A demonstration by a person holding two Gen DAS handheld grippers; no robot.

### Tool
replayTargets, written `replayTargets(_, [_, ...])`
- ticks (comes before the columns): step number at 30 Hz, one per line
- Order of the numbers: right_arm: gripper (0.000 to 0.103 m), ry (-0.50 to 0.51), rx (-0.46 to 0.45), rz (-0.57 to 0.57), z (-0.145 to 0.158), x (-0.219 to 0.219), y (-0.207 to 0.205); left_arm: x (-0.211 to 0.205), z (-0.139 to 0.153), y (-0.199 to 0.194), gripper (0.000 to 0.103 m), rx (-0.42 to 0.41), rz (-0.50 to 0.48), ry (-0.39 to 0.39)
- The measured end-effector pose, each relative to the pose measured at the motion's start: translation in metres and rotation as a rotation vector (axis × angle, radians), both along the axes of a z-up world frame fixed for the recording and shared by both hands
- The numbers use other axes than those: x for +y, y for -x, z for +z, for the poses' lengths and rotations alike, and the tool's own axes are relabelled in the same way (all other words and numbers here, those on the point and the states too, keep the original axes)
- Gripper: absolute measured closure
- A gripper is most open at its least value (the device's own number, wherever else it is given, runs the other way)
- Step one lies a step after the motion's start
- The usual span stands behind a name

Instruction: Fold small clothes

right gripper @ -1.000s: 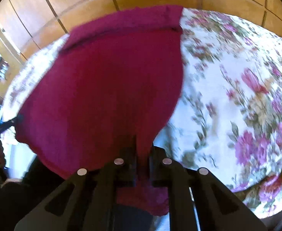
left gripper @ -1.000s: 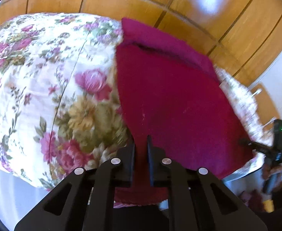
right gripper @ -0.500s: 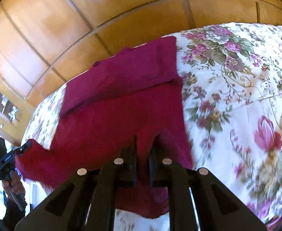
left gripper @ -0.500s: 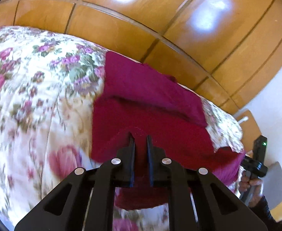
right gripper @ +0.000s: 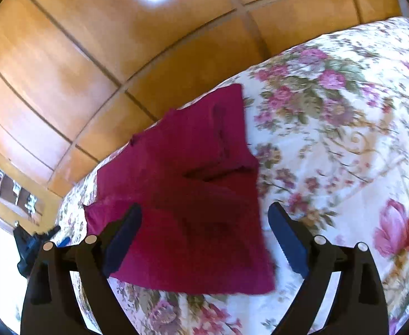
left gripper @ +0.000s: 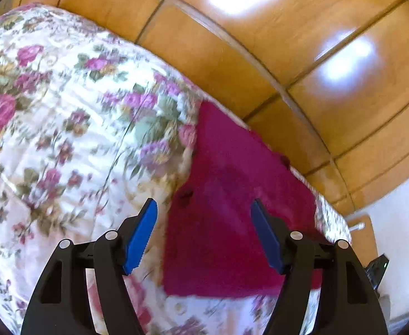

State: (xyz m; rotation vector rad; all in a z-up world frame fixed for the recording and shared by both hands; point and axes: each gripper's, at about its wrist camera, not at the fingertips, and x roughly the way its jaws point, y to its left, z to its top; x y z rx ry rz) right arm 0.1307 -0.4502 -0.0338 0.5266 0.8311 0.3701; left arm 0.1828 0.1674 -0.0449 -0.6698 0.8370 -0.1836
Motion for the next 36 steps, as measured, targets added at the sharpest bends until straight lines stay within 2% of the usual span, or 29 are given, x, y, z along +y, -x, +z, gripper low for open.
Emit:
replayTargets(4, [0.012,0.036,0.038,-0.012,-0.022,-0.016,0.027,-0.012,-0.025,0.02,0.035,0.036,-0.071,-0.086])
replayTargets(6, [0.02,0.079,0.073,-0.004,-0.038,-0.015,0.036,-0.023,-0.038,0.027,0.035,0.052,-0.111,-0.105])
replayTargets(8, [0.031,0.121,0.091,0.014,-0.05,-0.01,0.039,-0.034,-0.043,0.031,0.035,0.052,-0.134,-0.135])
replayTargets(10, [0.034,0.16,0.085,0.019,-0.057,-0.002,0.038,-0.041,-0.043,0.031,0.035,0.036,-0.139,-0.156])
replayTargets(11, [0.038,0.17,0.076,0.015,-0.058,0.0,0.036,-0.043,-0.043,0.03,0.038,0.029,-0.14,-0.158])
replayTargets(12, [0.041,0.173,0.067,0.016,-0.057,0.004,0.032,-0.045,-0.043,0.026,0.044,0.026,-0.141,-0.159])
replayTargets(13, [0.05,0.172,0.062,0.021,-0.058,0.006,0.029,-0.047,-0.043,0.024,0.049,0.027,-0.142,-0.159])
replayTargets(14, [0.062,0.171,0.061,0.029,-0.058,0.009,0.024,-0.048,-0.045,0.02,0.063,0.036,-0.147,-0.157])
replayTargets(15, [0.067,0.177,0.066,0.05,-0.059,0.014,0.019,-0.05,-0.047,0.017,0.074,0.053,-0.147,-0.171])
replayTargets(16, [0.072,0.195,0.071,0.059,-0.061,0.018,0.016,-0.051,-0.049,0.016,0.077,0.059,-0.145,-0.181])
replayTargets(17, [0.081,0.214,0.072,0.066,-0.06,0.021,0.016,-0.051,-0.049,0.017,0.082,0.059,-0.146,-0.181])
replayTargets(20, [0.086,0.186,0.069,0.082,-0.052,0.018,0.023,-0.048,-0.043,0.025,0.089,0.041,-0.162,-0.162])
replayTargets(25, [0.088,0.124,0.053,0.088,-0.037,0.011,0.044,-0.041,-0.032,0.047,0.091,0.021,-0.196,-0.166])
replayTargets(31, [0.088,0.163,0.076,0.136,-0.04,0.011,0.084,-0.038,-0.031,0.099,0.091,0.037,-0.22,-0.136])
replayTargets(36, [0.089,0.203,0.143,0.178,-0.055,0.001,0.126,-0.038,-0.041,0.146,0.091,0.074,-0.221,-0.113])
